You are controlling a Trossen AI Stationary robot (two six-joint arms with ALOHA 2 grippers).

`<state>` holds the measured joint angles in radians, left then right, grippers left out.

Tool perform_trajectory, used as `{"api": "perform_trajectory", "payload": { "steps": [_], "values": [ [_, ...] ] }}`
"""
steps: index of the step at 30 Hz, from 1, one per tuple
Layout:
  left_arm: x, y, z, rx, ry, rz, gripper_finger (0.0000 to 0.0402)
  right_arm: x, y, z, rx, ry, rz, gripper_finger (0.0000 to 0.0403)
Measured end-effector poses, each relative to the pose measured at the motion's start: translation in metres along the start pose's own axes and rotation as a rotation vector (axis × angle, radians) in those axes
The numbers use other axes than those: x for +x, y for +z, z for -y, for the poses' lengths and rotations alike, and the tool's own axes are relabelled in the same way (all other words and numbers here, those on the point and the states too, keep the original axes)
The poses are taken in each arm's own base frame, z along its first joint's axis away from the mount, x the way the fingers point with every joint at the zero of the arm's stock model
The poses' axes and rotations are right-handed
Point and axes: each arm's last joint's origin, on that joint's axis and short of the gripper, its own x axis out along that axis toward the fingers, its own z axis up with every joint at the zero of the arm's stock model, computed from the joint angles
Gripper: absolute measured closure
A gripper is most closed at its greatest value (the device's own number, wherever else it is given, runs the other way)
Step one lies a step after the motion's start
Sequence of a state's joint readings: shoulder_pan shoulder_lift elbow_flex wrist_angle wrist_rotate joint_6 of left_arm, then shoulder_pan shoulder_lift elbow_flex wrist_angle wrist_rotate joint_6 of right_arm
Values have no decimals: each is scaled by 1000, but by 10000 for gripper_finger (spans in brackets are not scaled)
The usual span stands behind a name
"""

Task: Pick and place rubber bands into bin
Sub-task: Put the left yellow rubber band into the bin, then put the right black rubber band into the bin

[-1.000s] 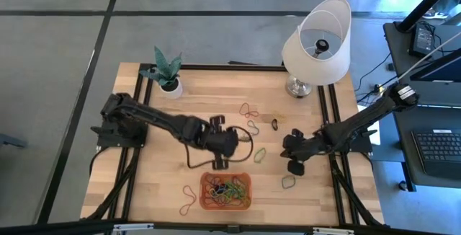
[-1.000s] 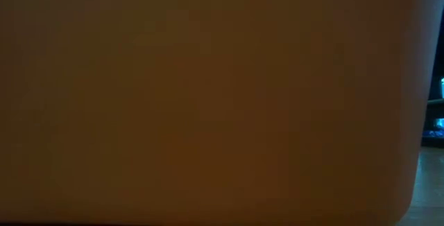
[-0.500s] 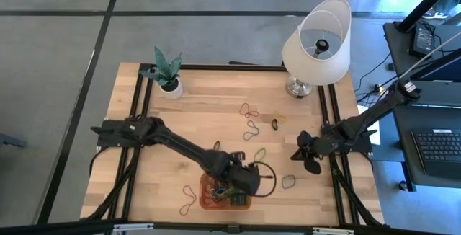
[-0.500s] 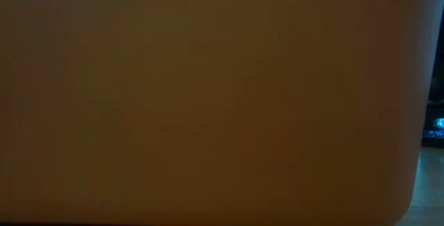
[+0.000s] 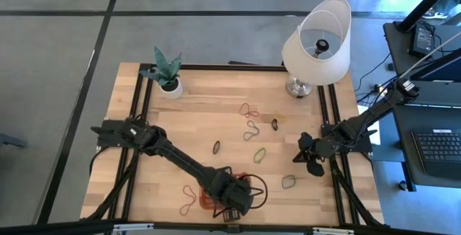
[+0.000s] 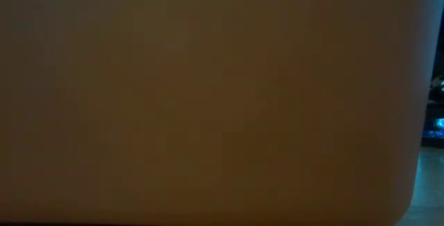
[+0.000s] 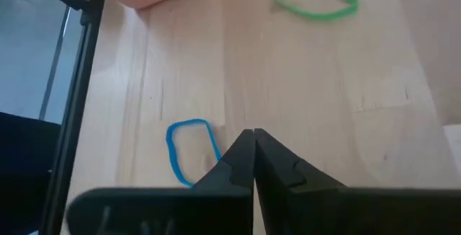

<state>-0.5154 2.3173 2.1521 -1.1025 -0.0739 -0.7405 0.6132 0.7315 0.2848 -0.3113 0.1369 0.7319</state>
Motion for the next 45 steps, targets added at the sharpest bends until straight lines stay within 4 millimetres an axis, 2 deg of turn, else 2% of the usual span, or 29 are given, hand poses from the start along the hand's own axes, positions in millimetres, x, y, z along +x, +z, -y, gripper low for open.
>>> {"api": "perform_trajectory", "payload": {
  "steps": [3, 9, 20, 23, 29, 35, 45],
  "values": [
    [0, -5, 0, -37, 22, -38, 397, 0, 0, 0, -5, 1, 1, 396],
    [0, 4, 1, -31, 2, 48, 383, 0, 0, 0, -7, -1, -1, 396],
    [5, 15, -14, -63, 28, 39, 295, 0, 0, 0, -3, -1, 0, 396],
    [2, 16, -16, -79, 36, 54, 285, 0, 0, 0, 1, 3, 4, 396],
    [-15, 19, -23, -89, 93, 112, 309, 0, 7, -4, 34, 7, 102, 396],
    [-28, 7, -19, 113, 249, 166, 389, -1, 14, -4, 13, -58, 226, 395],
    [-31, -27, -26, 277, 468, 27, 400, -5, 37, -5, -61, -151, 500, 395]
  ]
}}
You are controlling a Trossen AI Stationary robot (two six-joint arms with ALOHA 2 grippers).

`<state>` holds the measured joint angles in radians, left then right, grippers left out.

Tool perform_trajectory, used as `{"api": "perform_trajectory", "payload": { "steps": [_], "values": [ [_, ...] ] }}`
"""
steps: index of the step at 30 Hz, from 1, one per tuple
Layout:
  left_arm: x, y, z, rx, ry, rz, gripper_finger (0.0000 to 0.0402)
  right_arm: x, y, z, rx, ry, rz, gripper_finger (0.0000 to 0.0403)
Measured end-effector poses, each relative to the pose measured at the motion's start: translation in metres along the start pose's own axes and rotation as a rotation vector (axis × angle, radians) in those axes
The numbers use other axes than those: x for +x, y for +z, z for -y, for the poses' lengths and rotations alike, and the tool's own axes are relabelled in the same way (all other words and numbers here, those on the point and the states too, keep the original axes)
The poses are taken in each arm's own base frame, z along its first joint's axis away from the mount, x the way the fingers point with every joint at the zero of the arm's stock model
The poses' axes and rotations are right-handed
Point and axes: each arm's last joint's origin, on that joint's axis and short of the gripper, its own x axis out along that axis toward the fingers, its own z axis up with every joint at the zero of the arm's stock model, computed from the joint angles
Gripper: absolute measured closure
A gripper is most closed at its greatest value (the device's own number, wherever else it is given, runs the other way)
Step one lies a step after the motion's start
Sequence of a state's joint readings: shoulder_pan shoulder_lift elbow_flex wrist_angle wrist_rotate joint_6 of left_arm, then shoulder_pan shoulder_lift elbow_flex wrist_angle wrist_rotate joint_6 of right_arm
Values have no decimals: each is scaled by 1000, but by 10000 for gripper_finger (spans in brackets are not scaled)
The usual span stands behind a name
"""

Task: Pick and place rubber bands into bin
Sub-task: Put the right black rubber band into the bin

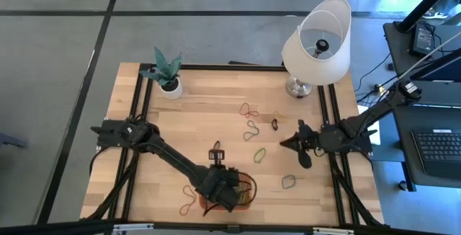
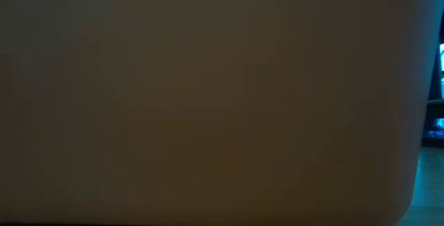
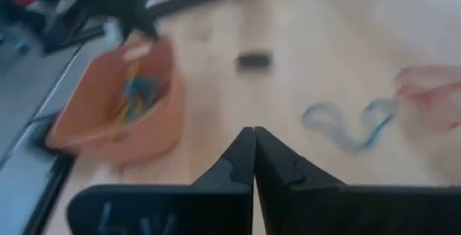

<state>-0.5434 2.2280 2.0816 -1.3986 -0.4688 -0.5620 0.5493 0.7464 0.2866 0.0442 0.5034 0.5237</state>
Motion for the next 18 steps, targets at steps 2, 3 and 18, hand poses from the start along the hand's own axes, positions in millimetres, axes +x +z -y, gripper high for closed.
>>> {"api": "perform_trajectory", "payload": {
  "steps": [2, 3, 18],
  "values": [
    [-1, -10, -6, 5, 4, -4, 400, 1, 9, 2, -15, -49, 48, 395],
    [-2, -17, -9, 5, 3, 3, 400, 2, 14, 2, -23, -66, 63, 395],
    [-6, -153, -100, -134, -207, 369, 400, 65, 68, 20, 114, -532, -184, 319]
  ]
}}
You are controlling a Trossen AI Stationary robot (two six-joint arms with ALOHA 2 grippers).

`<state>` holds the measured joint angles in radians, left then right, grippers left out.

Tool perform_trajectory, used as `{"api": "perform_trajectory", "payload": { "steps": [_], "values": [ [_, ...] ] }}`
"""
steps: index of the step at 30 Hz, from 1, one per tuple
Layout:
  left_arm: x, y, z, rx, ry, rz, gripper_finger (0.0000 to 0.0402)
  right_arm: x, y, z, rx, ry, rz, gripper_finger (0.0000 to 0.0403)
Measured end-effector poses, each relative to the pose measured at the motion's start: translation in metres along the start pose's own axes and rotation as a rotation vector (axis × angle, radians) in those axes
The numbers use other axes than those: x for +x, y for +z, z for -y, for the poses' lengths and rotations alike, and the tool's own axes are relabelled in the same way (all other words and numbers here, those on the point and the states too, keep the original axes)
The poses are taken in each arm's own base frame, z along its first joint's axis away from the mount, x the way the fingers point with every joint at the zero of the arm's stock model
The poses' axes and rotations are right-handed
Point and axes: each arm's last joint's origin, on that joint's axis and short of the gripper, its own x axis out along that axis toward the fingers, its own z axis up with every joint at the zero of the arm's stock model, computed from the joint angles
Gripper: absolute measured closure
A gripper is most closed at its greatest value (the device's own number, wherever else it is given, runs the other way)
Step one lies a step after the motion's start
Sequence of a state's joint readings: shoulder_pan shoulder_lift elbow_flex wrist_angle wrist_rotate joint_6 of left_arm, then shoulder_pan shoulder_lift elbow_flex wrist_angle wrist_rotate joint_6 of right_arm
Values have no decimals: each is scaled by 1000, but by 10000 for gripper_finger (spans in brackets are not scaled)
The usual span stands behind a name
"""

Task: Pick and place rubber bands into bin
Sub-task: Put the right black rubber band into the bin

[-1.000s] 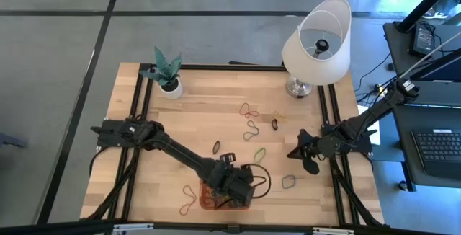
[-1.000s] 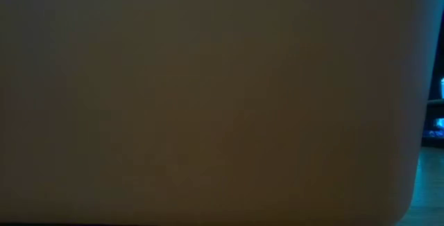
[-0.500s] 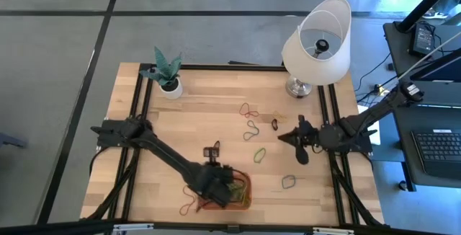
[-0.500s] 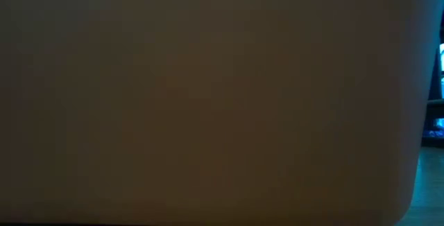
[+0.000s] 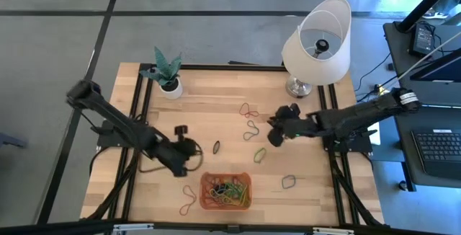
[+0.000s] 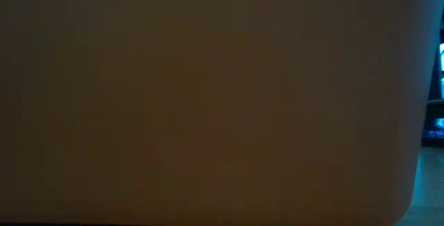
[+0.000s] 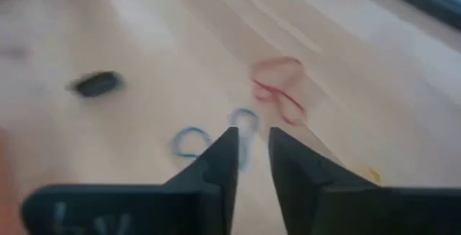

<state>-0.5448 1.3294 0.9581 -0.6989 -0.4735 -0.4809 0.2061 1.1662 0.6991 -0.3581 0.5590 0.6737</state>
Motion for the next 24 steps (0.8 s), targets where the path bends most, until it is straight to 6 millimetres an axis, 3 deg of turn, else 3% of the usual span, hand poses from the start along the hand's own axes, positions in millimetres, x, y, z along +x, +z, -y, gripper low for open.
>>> {"api": "perform_trajectory", "payload": {
  "steps": [6, 11, 16, 24],
  "values": [
    [-13, -34, -33, 27, -61, 114, 400, 33, 15, 0, 160, -213, -186, 259],
    [-20, -56, -55, 18, -108, 185, 400, 68, 5, 13, 380, -301, -463, 228],
    [-27, -68, -69, 5, -145, 290, 400, 91, -10, 16, 401, -360, -560, 222],
    [-33, -71, -80, -36, -161, 381, 400, 106, -24, 18, 380, -449, -594, 234]
  ]
}}
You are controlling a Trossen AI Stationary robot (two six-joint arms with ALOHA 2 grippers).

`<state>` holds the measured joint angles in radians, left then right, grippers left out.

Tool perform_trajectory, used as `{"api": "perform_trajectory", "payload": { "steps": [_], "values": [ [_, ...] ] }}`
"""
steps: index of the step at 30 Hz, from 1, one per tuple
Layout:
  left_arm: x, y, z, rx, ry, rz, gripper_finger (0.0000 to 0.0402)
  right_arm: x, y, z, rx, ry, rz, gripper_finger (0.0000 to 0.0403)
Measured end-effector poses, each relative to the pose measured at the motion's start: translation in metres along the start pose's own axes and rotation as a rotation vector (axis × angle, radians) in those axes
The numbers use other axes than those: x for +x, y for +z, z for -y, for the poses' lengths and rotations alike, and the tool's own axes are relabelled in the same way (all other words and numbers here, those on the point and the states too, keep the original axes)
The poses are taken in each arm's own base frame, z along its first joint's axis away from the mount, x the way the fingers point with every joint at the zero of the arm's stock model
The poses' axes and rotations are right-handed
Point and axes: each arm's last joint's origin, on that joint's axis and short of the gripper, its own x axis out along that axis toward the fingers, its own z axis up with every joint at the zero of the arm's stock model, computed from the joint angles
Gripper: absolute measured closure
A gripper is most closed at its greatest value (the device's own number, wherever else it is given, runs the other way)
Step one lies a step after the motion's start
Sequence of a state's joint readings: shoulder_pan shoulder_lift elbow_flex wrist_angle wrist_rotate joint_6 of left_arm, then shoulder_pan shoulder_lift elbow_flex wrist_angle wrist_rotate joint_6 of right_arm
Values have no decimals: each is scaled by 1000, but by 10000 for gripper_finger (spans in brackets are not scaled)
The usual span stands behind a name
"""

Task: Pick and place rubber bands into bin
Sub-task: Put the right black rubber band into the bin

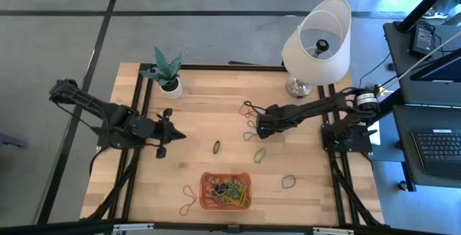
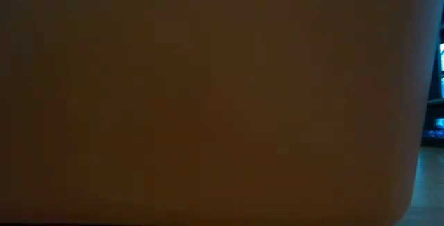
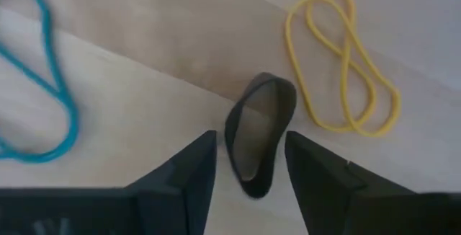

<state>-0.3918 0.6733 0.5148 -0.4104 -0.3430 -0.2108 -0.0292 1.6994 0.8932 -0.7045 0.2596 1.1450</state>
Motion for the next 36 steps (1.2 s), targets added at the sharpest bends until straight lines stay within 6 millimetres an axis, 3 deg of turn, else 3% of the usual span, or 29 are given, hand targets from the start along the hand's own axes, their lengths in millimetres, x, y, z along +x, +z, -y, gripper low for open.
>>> {"api": "perform_trajectory", "payload": {
  "steps": [5, 12, 21, 28, 31, 36],
  "values": [
    [3, -1, 2, 26, -31, -23, 400, 7, -1, -3, -47, -26, 8, 270],
    [17, 14, 21, -51, -113, -26, 400, -2, -7, 3, -203, -62, 45, 390],
    [51, 51, 68, 61, -108, -209, 400, -73, -43, 16, -332, 74, 179, 397],
    [61, 67, 80, 6, -87, -201, 400, -117, -75, 26, -419, 271, 249, 400],
    [60, 71, 80, -17, -77, -185, 400, -133, -90, 16, -515, 370, 279, 401],
    [59, 72, 82, -68, -48, -165, 400, -168, -113, -20, -644, 565, 355, 401]
  ]
}}
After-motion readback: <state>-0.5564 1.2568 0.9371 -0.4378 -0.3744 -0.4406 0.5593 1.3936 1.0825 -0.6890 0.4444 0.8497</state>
